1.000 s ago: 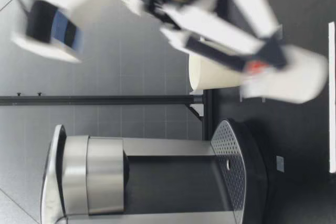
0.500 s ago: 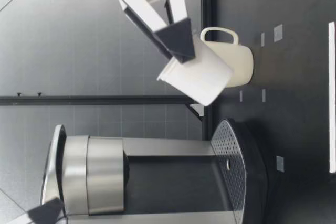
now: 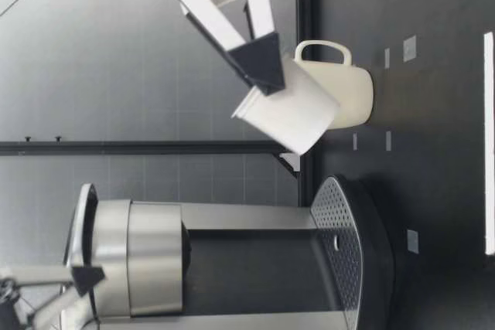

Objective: Place the coffee capsule inside the capsule container, then place the cup onto the center of the cup tray.

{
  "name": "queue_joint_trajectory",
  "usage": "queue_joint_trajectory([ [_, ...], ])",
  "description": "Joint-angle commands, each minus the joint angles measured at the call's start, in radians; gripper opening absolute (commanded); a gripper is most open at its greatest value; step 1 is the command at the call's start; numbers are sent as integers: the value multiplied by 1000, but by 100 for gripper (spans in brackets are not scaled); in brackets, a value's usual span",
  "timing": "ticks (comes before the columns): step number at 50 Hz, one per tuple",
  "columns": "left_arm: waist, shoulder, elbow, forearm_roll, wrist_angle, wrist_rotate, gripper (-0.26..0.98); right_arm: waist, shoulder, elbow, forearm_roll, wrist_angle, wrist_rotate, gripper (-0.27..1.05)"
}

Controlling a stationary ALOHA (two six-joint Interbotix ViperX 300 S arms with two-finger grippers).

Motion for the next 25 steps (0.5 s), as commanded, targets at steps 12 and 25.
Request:
queue_joint_trajectory([
  [12, -158, 183, -6, 483, 256, -15, 19, -15, -15, -2, 2, 31, -3, 55],
  [25, -189, 275, 21, 669, 322, -29, 19, -15, -9, 0, 3, 40, -5, 55],
])
